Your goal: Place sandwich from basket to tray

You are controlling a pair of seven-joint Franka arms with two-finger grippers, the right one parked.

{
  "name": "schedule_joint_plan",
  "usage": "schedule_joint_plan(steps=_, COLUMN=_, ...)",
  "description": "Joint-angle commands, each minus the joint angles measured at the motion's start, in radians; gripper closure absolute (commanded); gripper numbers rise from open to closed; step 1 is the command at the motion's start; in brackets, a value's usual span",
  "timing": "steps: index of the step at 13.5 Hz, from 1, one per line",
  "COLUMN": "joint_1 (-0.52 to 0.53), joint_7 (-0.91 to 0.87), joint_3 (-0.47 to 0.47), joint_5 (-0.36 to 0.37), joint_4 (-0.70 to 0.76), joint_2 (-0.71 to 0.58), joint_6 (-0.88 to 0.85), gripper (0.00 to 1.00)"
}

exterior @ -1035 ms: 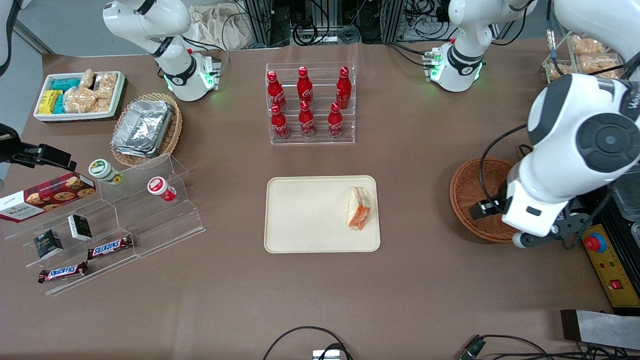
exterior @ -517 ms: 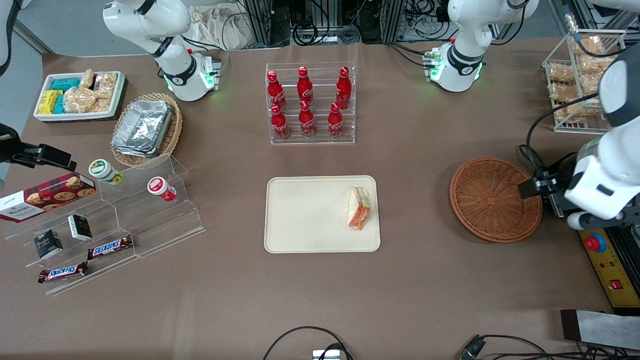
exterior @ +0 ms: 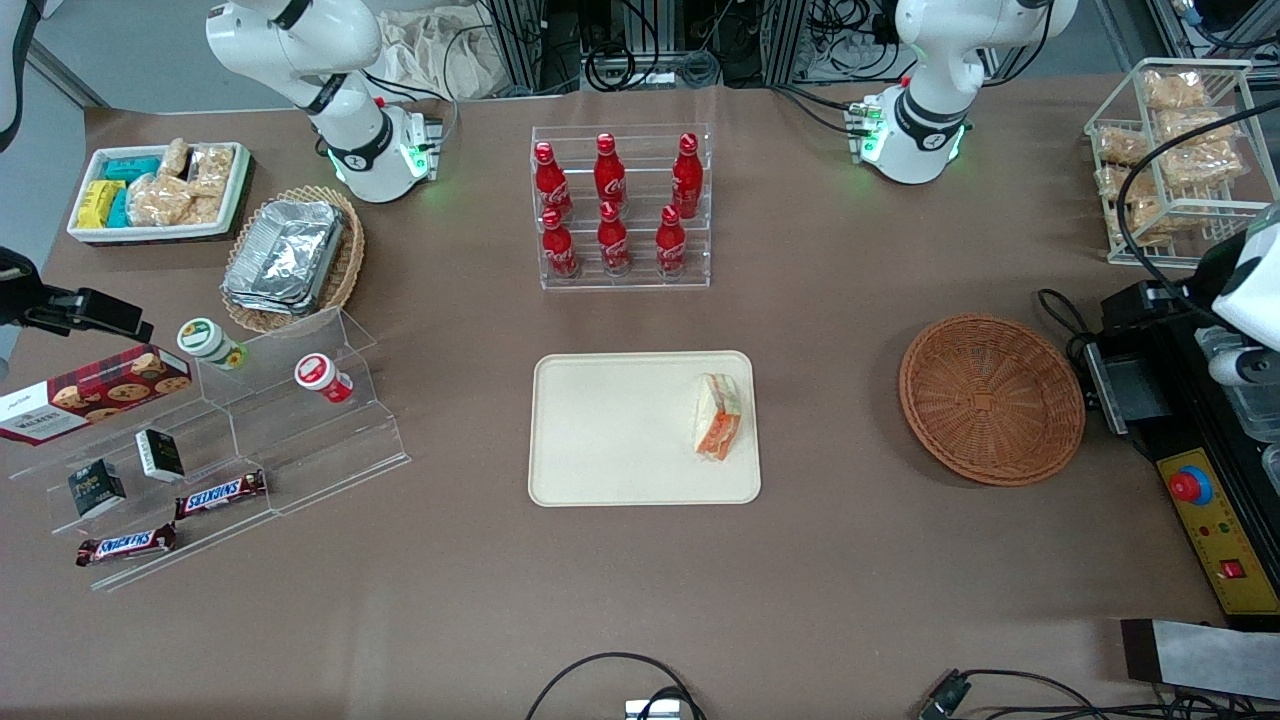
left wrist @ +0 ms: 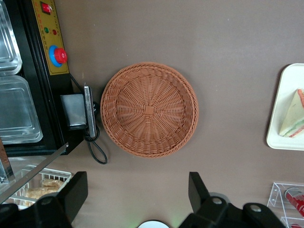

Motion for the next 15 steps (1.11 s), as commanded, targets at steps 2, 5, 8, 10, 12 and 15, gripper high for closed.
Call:
schedule_joint_plan(steps=2, joint_1=0.023, joint_7=0.013, joint_3=0.013, joint_5=-0.024, joint_4=-0.053, joint_2=-0.051, joint_6=0.049, gripper=0.06)
schedule_joint_plan(steps=5, joint_1=0.023, joint_7=0.006, joint_3=0.014, joint_5=-0.015, joint_4=-0.048, joint_2=-0.058, joint_6=0.056, gripper=0.06)
schedule_joint_plan(steps=8, joint_1=0.025, joint_7=-0.005, joint_3=0.016, joint_5=-0.012, joint_4=-0.049, joint_2=-0.074, joint_6=0.058, gripper=0.06)
schedule_joint_plan(steps=10, joint_1=0.029, joint_7=-0.019, joint_3=0.014, joint_5=-0.007, joint_4=-0.049, joint_2=-0.077, joint_6=0.058, gripper=0.04)
schedule_joint_plan(steps=12, joint_1=0.031, joint_7=-0.011, joint_3=0.016, joint_5=-0.006, joint_4=-0.051, joint_2=-0.094, joint_6=0.058, gripper=0.04)
schedule_joint_plan(steps=15, joint_1=0.029, joint_7=0.001, joint_3=0.031, joint_5=-0.006, joint_4=-0.059, joint_2=-0.129, joint_6=0.056, gripper=0.0)
